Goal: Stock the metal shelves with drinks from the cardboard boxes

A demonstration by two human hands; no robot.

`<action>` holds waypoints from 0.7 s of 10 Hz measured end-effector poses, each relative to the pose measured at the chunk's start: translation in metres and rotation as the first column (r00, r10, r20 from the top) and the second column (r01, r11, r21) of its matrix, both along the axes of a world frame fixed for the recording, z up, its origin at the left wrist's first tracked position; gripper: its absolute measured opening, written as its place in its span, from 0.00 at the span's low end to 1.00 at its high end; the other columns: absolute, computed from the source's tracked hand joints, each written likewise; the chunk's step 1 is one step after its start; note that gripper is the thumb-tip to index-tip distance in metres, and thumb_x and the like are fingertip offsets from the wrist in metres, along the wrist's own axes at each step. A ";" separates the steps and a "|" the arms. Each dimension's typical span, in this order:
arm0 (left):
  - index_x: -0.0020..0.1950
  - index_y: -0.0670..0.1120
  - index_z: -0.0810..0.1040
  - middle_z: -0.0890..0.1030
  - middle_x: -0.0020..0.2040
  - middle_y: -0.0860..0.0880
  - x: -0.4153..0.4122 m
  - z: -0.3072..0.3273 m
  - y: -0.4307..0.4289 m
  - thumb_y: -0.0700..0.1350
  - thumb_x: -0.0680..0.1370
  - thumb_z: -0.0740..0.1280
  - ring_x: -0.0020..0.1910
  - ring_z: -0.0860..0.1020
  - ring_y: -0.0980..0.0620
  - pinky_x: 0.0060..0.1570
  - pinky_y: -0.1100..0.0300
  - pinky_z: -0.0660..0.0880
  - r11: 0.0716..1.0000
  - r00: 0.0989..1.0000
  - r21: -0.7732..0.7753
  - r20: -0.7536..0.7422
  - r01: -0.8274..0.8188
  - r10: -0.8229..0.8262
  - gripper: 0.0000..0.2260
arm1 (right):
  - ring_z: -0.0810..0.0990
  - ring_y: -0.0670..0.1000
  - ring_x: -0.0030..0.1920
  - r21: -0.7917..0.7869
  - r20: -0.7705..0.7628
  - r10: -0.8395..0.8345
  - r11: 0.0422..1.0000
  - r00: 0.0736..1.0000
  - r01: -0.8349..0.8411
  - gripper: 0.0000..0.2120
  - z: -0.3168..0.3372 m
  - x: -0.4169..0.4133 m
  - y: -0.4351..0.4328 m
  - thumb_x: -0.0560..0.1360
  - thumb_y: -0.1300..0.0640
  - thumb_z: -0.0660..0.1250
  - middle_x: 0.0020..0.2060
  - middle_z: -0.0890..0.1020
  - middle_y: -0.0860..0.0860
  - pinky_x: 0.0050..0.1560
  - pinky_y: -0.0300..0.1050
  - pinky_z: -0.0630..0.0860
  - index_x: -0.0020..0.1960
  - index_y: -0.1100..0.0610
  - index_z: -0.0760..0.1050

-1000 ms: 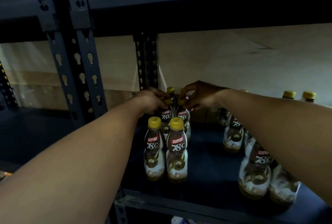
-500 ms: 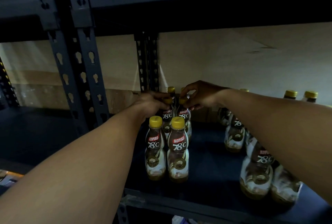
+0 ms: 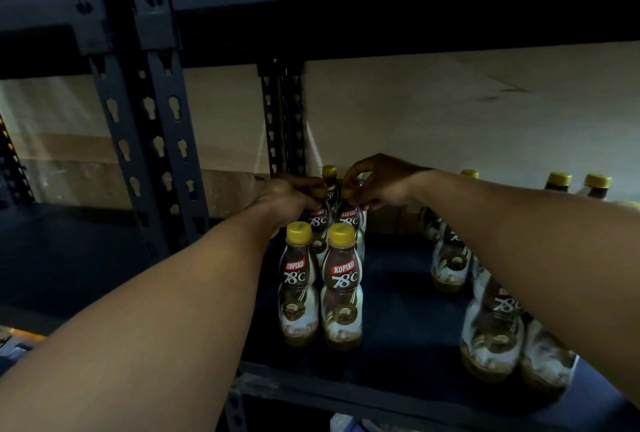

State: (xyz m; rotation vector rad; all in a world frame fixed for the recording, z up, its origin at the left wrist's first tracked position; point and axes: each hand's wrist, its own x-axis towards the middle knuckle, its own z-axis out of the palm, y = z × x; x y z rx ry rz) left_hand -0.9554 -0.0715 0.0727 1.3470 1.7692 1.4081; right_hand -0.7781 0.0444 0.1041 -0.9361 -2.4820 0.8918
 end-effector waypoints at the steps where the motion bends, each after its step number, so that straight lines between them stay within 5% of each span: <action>1: 0.65 0.46 0.81 0.83 0.54 0.48 0.000 0.001 0.000 0.29 0.74 0.72 0.44 0.79 0.59 0.34 0.73 0.76 1.000 1.000 -0.001 -0.001 0.002 -0.002 0.22 | 0.86 0.53 0.52 0.006 0.009 0.005 1.000 1.000 -0.005 0.13 0.000 0.002 -0.002 0.75 0.59 0.76 0.52 0.83 0.52 0.55 0.50 0.84 0.54 0.44 0.79; 3: 0.66 0.47 0.81 0.82 0.50 0.51 -0.001 0.000 0.003 0.30 0.73 0.72 0.44 0.78 0.60 0.35 0.73 0.76 1.000 1.000 -0.004 -0.003 -0.006 0.006 0.23 | 0.86 0.52 0.52 0.012 0.014 0.003 1.000 1.000 -0.003 0.14 0.000 0.002 -0.003 0.75 0.58 0.76 0.53 0.84 0.51 0.56 0.52 0.84 0.54 0.43 0.79; 4: 0.66 0.48 0.81 0.84 0.55 0.50 -0.002 -0.001 0.004 0.31 0.73 0.73 0.47 0.80 0.58 0.41 0.69 0.78 1.000 1.000 -0.007 -0.004 -0.010 0.010 0.23 | 0.85 0.52 0.52 0.004 0.023 0.008 1.000 1.000 -0.008 0.14 0.001 0.003 -0.005 0.76 0.58 0.76 0.53 0.84 0.51 0.57 0.51 0.84 0.56 0.44 0.78; 6: 0.69 0.53 0.77 0.81 0.59 0.49 0.000 0.002 0.005 0.33 0.76 0.72 0.51 0.80 0.52 0.38 0.66 0.76 1.000 0.999 0.018 -0.032 -0.018 0.018 0.25 | 0.84 0.49 0.51 -0.007 0.074 0.006 1.000 0.997 -0.006 0.18 0.015 0.016 -0.018 0.77 0.52 0.74 0.54 0.82 0.50 0.49 0.42 0.82 0.65 0.47 0.75; 7: 0.61 0.55 0.82 0.81 0.58 0.49 -0.005 0.013 0.005 0.38 0.77 0.72 0.55 0.80 0.50 0.56 0.55 0.80 0.990 0.994 0.085 -0.006 -0.112 0.113 0.17 | 0.84 0.49 0.53 0.018 0.098 -0.019 1.000 0.995 0.017 0.18 0.029 0.029 -0.026 0.78 0.48 0.72 0.56 0.82 0.50 0.52 0.43 0.82 0.67 0.48 0.75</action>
